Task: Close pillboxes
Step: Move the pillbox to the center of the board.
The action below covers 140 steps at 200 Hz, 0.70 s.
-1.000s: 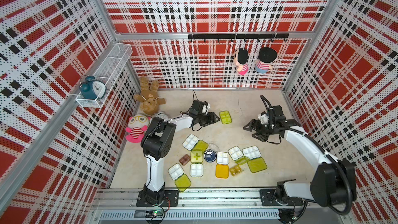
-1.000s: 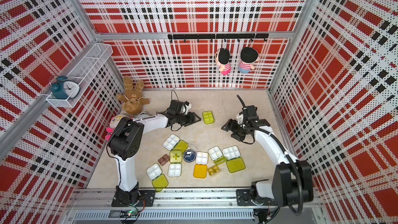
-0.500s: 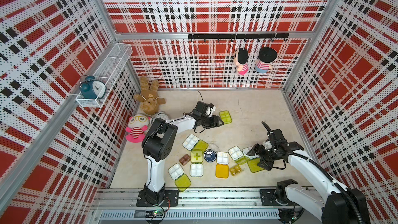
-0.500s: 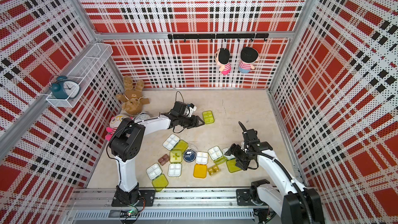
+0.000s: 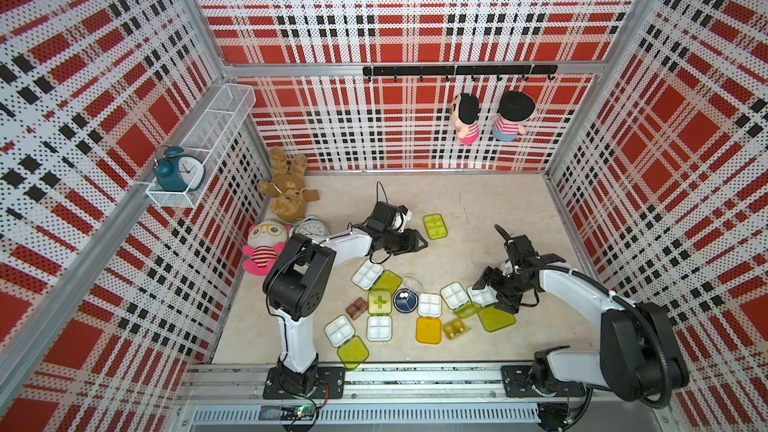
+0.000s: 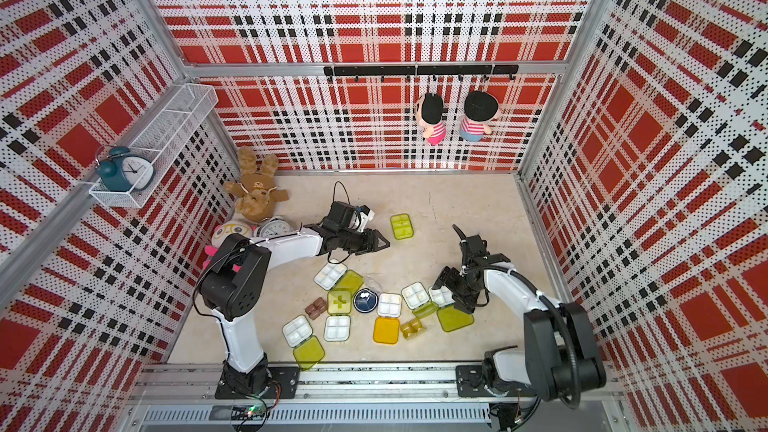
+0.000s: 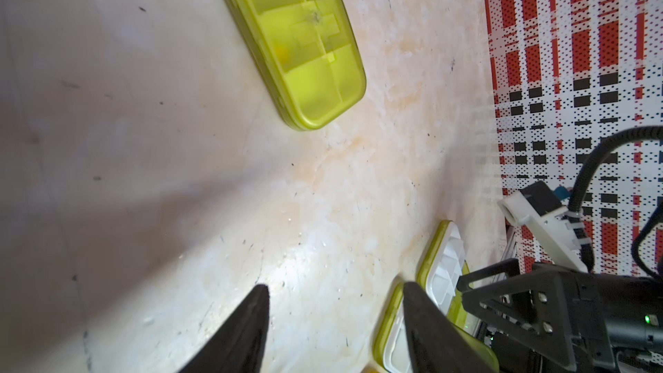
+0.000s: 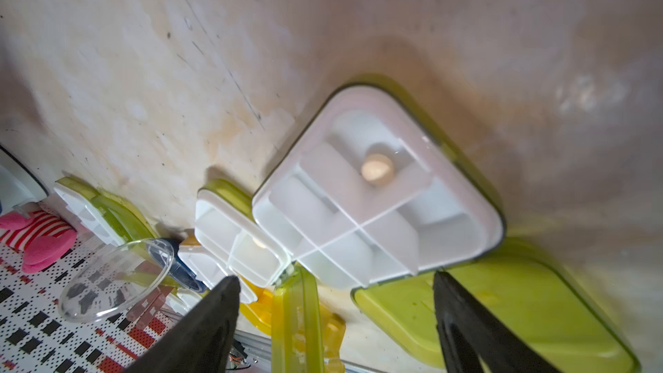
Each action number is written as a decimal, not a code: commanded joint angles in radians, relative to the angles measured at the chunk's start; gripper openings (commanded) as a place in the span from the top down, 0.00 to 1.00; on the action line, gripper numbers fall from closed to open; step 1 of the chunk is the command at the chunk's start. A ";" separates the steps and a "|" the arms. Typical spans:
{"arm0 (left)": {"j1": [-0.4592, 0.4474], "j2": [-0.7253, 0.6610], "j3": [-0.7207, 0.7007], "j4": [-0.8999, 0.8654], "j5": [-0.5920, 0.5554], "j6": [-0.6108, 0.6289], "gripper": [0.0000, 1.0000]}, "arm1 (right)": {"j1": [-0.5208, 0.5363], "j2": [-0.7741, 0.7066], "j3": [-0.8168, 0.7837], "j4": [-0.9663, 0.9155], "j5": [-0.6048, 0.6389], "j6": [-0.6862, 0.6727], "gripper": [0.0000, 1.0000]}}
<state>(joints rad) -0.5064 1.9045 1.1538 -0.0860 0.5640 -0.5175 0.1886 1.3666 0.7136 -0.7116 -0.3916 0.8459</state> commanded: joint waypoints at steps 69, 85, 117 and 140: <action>0.001 0.030 0.101 -0.008 -0.012 -0.030 0.39 | -0.051 0.336 0.304 0.117 -0.040 -0.114 0.13; 0.000 0.046 0.128 -0.028 -0.016 -0.024 0.40 | -0.051 0.399 0.370 0.137 -0.057 -0.110 0.13; -0.006 0.076 0.177 -0.053 -0.016 -0.026 0.40 | -0.052 0.497 0.495 0.158 -0.096 -0.083 0.13; -0.015 0.103 0.216 -0.058 -0.002 -0.023 0.40 | -0.051 0.491 0.575 0.124 -0.088 -0.118 0.14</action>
<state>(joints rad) -0.5079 1.9705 1.3209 -0.1200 0.5568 -0.5453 0.1410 1.8603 1.2186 -0.5770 -0.4755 0.7525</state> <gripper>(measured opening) 0.598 0.867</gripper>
